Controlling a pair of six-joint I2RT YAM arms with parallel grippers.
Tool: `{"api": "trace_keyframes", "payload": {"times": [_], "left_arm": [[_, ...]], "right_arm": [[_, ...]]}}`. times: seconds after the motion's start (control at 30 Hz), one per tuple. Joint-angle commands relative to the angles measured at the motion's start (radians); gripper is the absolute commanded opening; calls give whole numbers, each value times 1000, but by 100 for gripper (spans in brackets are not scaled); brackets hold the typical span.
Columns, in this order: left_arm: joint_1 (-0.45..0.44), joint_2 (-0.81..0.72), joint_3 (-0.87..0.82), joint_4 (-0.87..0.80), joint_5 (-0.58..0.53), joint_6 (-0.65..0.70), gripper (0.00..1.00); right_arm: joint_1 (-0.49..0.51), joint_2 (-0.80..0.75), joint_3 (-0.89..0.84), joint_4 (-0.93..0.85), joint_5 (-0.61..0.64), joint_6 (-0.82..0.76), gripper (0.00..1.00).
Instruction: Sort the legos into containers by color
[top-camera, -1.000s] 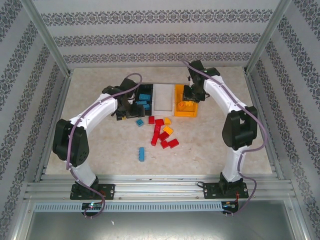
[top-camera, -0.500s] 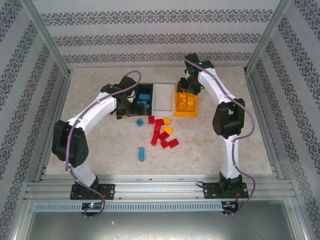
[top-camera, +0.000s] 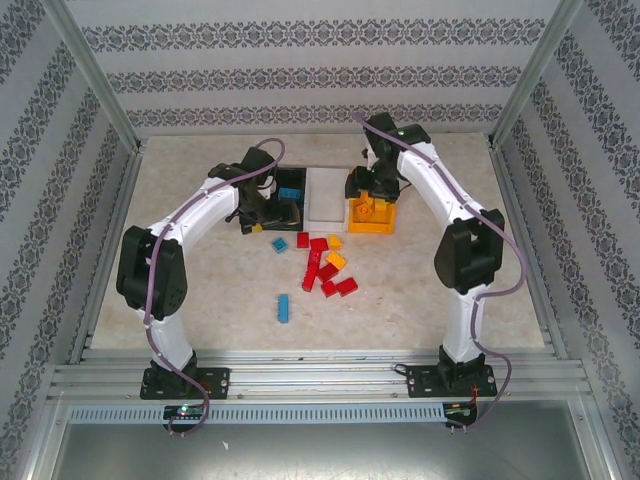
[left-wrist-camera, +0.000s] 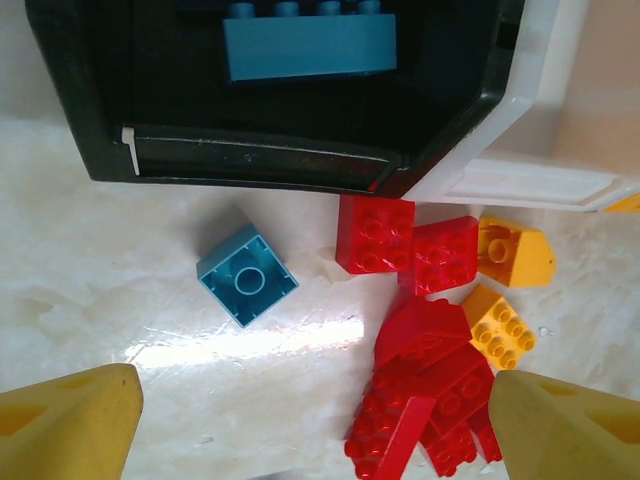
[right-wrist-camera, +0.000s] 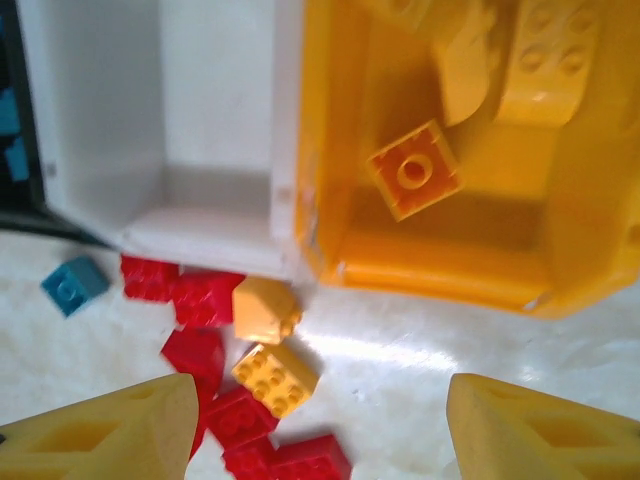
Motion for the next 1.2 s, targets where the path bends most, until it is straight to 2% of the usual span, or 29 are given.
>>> {"api": "trace_keyframes", "payload": {"times": [0.0,0.27,0.43,0.67,0.9,1.07,1.17], "left_arm": [[5,-21,-5,40,39,-83,90],[7,-60,-22,53,29,-96,91],[12,-42,-26,92,94,-74,91],[14,-178,-292,232,113,-44,91],[19,-204,-358,256,141,-27,92],[22,-163,-328,248,136,-13,92],[29,-152,-312,264,160,-50,92]], "right_arm": [[-9,-49,-87,77,-104,-23,71],[8,-102,-174,97,-117,-42,74],[80,-155,-220,21,-67,-52,73],[227,-217,-382,67,9,19,71],[271,-202,-482,125,42,78,65],[270,-128,-470,177,35,52,63],[269,-76,-432,181,21,49,63]]}}
